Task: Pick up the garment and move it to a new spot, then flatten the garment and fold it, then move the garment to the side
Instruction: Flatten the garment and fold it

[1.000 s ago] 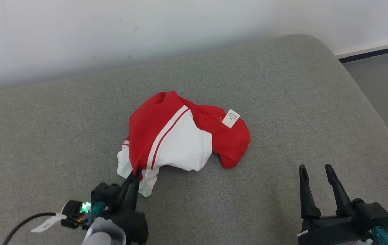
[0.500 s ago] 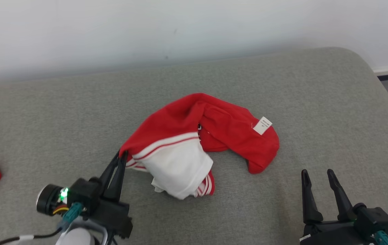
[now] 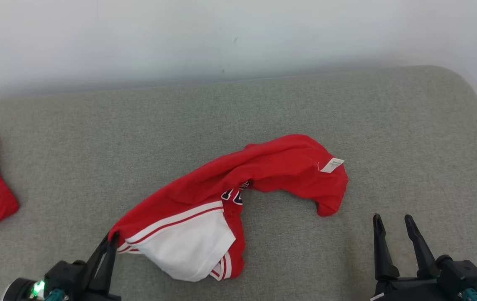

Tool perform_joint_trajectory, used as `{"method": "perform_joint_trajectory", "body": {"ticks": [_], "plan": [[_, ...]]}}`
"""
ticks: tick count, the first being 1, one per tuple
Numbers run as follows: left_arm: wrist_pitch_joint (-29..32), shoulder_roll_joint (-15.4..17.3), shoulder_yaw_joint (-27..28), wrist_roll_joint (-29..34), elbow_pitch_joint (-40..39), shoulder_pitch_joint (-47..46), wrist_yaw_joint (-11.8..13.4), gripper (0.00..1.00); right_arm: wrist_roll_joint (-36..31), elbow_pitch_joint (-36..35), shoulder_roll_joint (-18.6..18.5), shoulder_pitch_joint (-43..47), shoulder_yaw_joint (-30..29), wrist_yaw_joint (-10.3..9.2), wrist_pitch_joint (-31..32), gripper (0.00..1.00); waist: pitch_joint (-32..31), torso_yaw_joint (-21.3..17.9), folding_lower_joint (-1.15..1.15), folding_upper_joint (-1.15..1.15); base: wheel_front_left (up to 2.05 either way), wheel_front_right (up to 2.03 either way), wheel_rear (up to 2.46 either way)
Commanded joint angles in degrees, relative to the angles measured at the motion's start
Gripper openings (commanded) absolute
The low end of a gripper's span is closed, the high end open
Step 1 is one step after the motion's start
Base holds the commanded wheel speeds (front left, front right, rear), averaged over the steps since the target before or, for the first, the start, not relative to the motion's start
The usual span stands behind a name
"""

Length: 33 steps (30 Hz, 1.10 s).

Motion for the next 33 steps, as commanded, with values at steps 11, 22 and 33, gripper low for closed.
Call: {"method": "perform_joint_trajectory", "body": {"ticks": [11, 22, 33], "plan": [[-4.81, -3.52, 1.51, -1.25, 5.52, -1.12, 3.34, 1.0, -1.29, 0.65, -0.01, 0.67, -0.4, 0.18, -0.01, 1.0, -0.93, -0.08, 0.0, 0.0, 0.0, 0.0, 0.0], [-7.09, -9.45, 2.59, -3.32, 11.05, 2.77, 2.92, 1.0, -1.51, 0.77, -0.02, 1.1, 0.21, 0.18, -0.01, 1.0, -2.58, 2.28, 0.0, 0.0, 0.0, 0.0, 0.0], [-7.05, -14.5, -3.07, -4.22, 18.04, 1.71, -1.71, 1.0, -1.64, 0.97, -0.04, 0.72, 1.07, 0.18, -0.01, 1.0, -1.95, 1.7, 0.0, 0.0, 0.0, 0.0, 0.0]]}}
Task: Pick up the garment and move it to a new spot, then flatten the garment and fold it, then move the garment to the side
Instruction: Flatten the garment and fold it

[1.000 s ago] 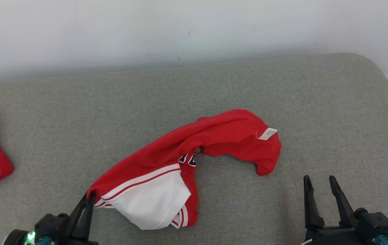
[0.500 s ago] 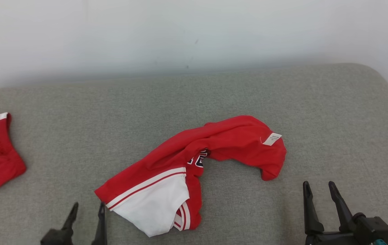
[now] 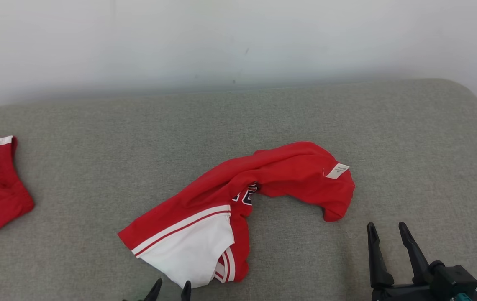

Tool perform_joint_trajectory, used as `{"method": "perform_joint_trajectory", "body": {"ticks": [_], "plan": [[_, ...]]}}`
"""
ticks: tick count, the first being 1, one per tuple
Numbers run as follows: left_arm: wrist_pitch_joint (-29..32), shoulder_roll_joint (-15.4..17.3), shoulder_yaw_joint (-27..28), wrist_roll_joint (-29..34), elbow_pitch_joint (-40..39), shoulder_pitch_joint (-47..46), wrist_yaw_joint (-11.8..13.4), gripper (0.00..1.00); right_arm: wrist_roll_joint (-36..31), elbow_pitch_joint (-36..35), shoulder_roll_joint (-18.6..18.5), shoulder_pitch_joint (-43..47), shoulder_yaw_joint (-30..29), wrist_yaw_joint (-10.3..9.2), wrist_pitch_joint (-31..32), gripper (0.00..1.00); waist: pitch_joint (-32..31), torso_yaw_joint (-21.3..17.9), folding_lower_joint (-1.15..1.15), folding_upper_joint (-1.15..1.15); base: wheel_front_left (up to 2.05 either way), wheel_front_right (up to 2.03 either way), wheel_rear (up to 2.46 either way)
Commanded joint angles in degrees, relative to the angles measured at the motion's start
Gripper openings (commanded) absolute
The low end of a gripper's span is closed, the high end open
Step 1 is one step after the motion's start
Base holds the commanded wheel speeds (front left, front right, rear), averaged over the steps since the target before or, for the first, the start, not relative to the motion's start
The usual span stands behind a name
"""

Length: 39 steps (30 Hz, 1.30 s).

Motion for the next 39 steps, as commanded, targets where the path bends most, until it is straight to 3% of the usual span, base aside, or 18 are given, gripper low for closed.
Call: {"method": "perform_joint_trajectory", "body": {"ticks": [1, 7, 9, 11, 17, 24, 32, 38, 39], "plan": [[-0.18, -0.32, -0.33, -0.28, 0.84, -1.18, -0.34, 1.0, -0.1, 0.06, -0.03, -0.48, -0.08, 0.18, 0.0, 1.0, 0.39, -0.5, 0.0, 0.0, 0.0, 0.0, 0.0], [-0.17, -1.8, -1.58, -1.63, 6.83, -4.08, -0.9, 1.0, 0.34, 0.3, -0.01, -0.92, 0.0, 0.18, -0.01, 1.0, 0.9, -1.85, 0.0, 0.0, 0.0, 0.0, 0.0], [-0.16, -2.0, -2.12, -1.58, 8.13, -5.24, -1.05, 0.33, 0.42, 0.33, -0.01, -1.02, -0.03, 0.18, -0.01, 1.0, 1.05, -2.07, 0.0, 0.0, 0.0, 0.0, 0.0], [-0.16, -2.32, -1.69, -2.12, 7.75, -6.05, -1.18, 0.0, 0.53, 0.32, -0.01, -0.75, -0.21, 0.18, -0.01, 1.0, 1.07, -2.18, 0.0, 0.0, 0.0, 0.0, 0.0], [-0.19, -1.93, 0.24, -0.78, 3.58, -5.32, -1.31, 0.0, 0.85, 0.21, -0.01, 0.33, -1.26, 0.18, 0.0, 1.0, 0.52, -1.29, 0.0, 0.0, 0.0, 0.0, 0.0], [2.33, 0.86, 2.12, -1.9, -4.94, -1.58, -0.34, 0.0, 1.96, 0.51, -0.03, 1.54, -1.07, 0.18, -0.01, 1.0, -0.72, 1.38, 0.0, 0.0, 0.0, 0.0, 0.0], [12.26, 2.22, 4.25, -6.33, -20.01, 8.82, 3.69, 0.0, 2.5, 0.39, -0.04, 0.89, -0.98, 0.18, -0.01, 1.0, 0.02, 2.89, 0.0, 0.0, 0.0, 0.0, 0.0], [15.06, 3.06, 3.86, -5.82, -21.38, 11.51, 5.68, 0.0, 1.93, 1.08, -0.01, 0.93, -1.69, 0.18, 0.0, 1.0, 0.42, 3.55, 0.0, 0.0, 0.0, 0.0, 0.0], [14.06, 2.44, 4.19, -6.23, -21.08, 11.06, 5.82, 0.24, 1.84, 1.13, -0.01, 0.89, -1.78, 0.18, -0.01, 1.0, 0.34, 3.63, 0.0, 0.0, 0.0, 0.0, 0.0]]}}
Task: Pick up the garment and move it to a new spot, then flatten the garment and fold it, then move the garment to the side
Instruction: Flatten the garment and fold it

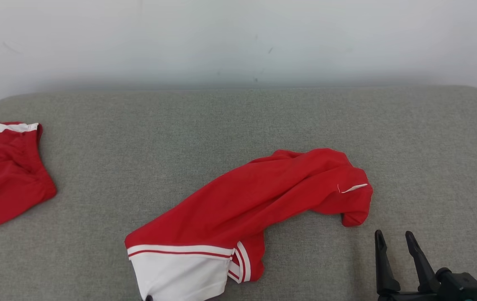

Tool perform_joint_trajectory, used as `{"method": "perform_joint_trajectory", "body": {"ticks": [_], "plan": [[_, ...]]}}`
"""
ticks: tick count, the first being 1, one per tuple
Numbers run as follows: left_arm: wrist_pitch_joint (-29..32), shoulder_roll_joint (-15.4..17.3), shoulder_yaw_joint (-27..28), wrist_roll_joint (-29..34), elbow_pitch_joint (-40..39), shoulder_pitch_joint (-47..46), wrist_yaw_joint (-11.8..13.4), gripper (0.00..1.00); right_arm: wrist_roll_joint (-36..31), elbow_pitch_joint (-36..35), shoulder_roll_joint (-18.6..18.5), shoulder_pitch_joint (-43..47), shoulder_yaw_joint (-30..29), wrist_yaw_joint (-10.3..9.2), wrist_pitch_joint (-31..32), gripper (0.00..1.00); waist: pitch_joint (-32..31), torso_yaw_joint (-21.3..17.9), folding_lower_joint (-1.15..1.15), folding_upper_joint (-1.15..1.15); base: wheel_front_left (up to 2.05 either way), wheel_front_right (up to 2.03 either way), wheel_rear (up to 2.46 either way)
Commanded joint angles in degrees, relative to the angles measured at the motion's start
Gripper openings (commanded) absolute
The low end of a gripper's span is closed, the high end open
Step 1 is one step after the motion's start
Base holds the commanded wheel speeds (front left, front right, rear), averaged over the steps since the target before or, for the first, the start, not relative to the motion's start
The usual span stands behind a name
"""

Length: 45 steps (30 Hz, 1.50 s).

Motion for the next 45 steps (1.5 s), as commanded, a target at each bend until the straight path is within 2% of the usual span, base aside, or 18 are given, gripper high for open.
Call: {"method": "perform_joint_trajectory", "body": {"ticks": [1, 2, 10, 16, 19, 25, 34, 45], "plan": [[-1.8, -0.92, 0.41, -0.45, 0.72, -1.04, 0.19, 0.76, -0.42, 0.16, 0.0, -0.36, -0.21, 0.18, -0.01, 1.0, -0.17, 0.11, 0.0, 0.0, 0.0, 0.0, 0.0], [-2.6, -0.81, 0.39, -0.04, 1.52, -1.25, 0.06, 1.0, -0.51, 0.21, 0.0, -0.47, -0.24, 0.18, -0.01, 1.0, -0.3, 0.1, 0.0, 0.0, 0.0, 0.0, 0.0], [-8.34, -1.61, 0.57, 0.06, 4.8, -2.13, -0.91, 1.0, -1.49, 0.04, 0.01, -0.24, -0.83, 0.18, -0.01, 1.0, -1.51, 0.57, 0.0, 0.0, 0.0, 0.0, 0.0], [-8.5, -2.09, -0.36, -1.22, 8.81, -1.66, -2.44, 1.0, -3.4, 2.68, 0.0, -1.32, -1.18, 0.18, -0.01, 1.0, -2.1, 1.09, 0.0, 0.0, 0.0, 0.0, 0.0], [-8.84, -2.45, -0.98, -1.22, 11.92, -2.55, -2.41, 1.0, -3.41, 4.93, -0.78, -2.87, -1.87, 0.18, -0.02, 1.0, -2.12, 1.11, 0.0, 0.0, 0.0, 0.0, 0.0], [-10.3, -3.11, -2.24, -0.78, 15.94, -4.54, -2.78, 1.0, -2.13, 11.63, -3.45, -8.02, -2.15, 0.17, 0.0, 1.0, -1.15, 1.09, 0.0, 0.0, 0.0, 0.0, 0.0], [-11.79, -3.75, -3.53, 0.44, 16.27, -7.88, -2.38, 1.0, 1.41, 22.38, -8.34, -18.59, -0.3, 0.17, -0.01, 1.0, 2.02, 2.48, 0.0, 0.0, 0.0, 0.0, 0.0], [-11.07, -3.94, -4.58, 0.74, 15.89, -10.1, -1.9, 1.0, 5.31, 35.13, -11.29, -27.81, 5.74, 0.16, 0.0, 1.0, 5.54, 4.25, 0.0, 0.0, 0.0, 0.0, 0.0]]}}
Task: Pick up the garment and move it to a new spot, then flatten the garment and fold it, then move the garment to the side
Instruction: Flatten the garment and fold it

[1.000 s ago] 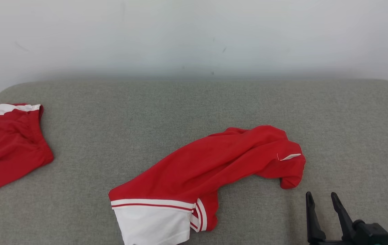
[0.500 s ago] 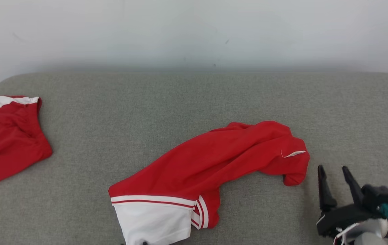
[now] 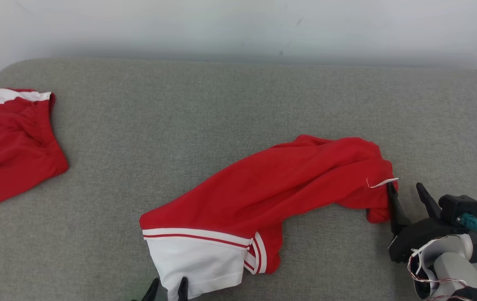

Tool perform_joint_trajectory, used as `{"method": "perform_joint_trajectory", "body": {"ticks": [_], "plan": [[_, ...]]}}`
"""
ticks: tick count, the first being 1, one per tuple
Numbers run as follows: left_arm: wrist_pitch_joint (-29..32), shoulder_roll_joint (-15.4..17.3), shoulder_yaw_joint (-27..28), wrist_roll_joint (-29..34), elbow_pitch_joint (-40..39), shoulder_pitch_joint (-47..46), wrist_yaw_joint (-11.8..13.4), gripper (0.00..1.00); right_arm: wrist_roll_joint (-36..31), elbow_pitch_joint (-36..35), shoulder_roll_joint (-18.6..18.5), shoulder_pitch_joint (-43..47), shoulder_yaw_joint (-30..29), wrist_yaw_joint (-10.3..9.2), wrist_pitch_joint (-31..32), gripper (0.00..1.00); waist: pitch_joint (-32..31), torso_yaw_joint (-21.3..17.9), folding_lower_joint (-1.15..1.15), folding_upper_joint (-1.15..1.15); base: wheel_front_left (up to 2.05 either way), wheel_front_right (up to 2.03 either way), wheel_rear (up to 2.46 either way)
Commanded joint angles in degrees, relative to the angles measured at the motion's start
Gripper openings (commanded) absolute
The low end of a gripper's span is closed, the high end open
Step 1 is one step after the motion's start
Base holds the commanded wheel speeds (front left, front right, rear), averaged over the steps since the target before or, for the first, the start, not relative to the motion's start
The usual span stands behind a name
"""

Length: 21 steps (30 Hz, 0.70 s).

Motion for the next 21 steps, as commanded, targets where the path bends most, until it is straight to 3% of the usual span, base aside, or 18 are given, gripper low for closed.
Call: {"method": "perform_joint_trajectory", "body": {"ticks": [1, 7, 8, 9, 10, 14, 21], "plan": [[0.29, -0.28, -0.22, 0.39, 0.4, -0.99, 0.08, 1.0, 0.98, 1.97, -0.49, -1.51, 0.88, 0.14, -0.01, 1.0, 1.2, 0.69, 0.0, 0.0, 0.0, 0.0, 0.0], [1.06, -0.82, -0.76, -1.68, 1.84, -2.43, -1.06, 1.0, 4.76, 8.71, 0.3, -5.08, 4.54, 0.11, 0.03, 1.0, 2.11, 1.11, 0.0, 0.0, 0.0, 0.0, 0.0], [1.24, -0.94, -1.03, -1.82, 2.47, -2.87, -1.25, 0.74, 6.19, 9.59, 0.68, -5.64, 5.29, 0.12, 0.04, 0.88, 2.31, 1.16, 0.0, 0.0, 0.0, 0.0, 0.0], [1.33, -1.04, -1.37, -2.17, 3.05, -3.45, -1.67, 0.43, 7.4, 10.36, 0.98, -6.02, 6.09, 0.12, 0.04, 0.48, 2.48, 1.2, 0.0, 0.0, 0.0, 0.0, 0.0], [1.21, -1.26, -1.6, -2.74, 3.56, -3.88, -1.88, 0.02, 8.38, 10.96, 0.89, -6.56, 6.95, 0.12, 0.04, 0.0, 2.58, 1.24, 0.0, 0.0, 0.0, 0.0, 0.0], [0.11, -1.57, -2.41, -3.12, 6.36, -5.18, -2.46, 0.0, 10.24, 9.85, -0.93, -7.56, 9.23, 0.11, 0.01, 0.0, 2.17, 0.94, 0.0, 0.0, 0.0, 0.0, 0.0], [-2.28, -0.72, -1.02, -3.93, 4.49, -2.92, -2.34, 0.0, 9.06, 3.17, -2.44, -1.03, 5.53, 0.11, -0.01, 0.0, -1.92, 0.63, 0.0, 0.0, 0.0, 0.0, 0.0]]}}
